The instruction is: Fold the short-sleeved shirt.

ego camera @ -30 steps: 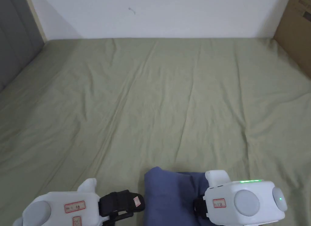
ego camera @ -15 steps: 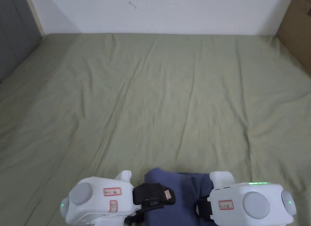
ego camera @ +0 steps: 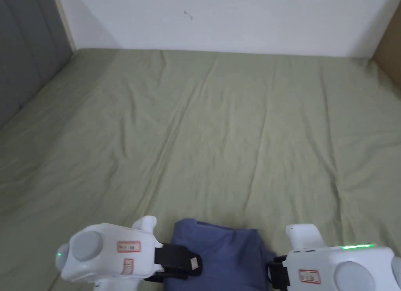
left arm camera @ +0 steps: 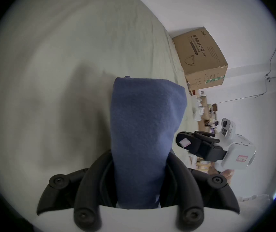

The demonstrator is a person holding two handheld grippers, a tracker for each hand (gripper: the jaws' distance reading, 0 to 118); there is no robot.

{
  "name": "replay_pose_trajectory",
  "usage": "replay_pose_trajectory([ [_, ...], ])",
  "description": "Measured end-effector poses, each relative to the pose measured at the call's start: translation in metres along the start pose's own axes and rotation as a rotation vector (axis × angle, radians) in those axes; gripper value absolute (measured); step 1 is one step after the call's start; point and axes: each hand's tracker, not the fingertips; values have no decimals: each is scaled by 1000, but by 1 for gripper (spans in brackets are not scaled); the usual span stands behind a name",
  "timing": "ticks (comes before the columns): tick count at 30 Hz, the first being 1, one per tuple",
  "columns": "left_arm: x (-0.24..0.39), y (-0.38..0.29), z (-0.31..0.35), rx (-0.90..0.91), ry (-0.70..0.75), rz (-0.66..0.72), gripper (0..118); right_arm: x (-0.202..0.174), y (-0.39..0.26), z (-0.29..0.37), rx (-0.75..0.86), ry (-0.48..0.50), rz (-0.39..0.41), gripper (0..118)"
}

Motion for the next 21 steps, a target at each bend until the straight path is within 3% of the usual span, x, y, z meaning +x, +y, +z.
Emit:
replay_pose_trajectory([
  [7, -63, 51, 119, 87, 360, -50, 33, 6, 5, -3, -2, -26, -27, 1],
  [11, -95, 82, 173, 22, 612, -68, 33, 9, 3, -10, -23, -42, -41, 1],
  [15, -118, 98, 203, 20, 884, -81, 33, 10, 1, -15, -37, -46, -61, 1],
  [17, -128, 102, 207, 7, 952, -82, 34, 9, 0, -18, -48, -54, -60, 1],
  [18, -135, 103, 210, 3, 947, -56, 42, 9, 0, -19, -50, -55, -57, 1],
  [19, -138, 104, 213, 9, 944, -24, 60, 9, 0, -20, -53, -56, -58, 1],
  [20, -139, 105, 214, 21, 971, 7, 88, 9, 1, -20, -57, -54, -60, 1],
  [21, -138, 103, 215, 33, 973, 11, 105, 9, 1, -21, -60, -50, -61, 1],
])
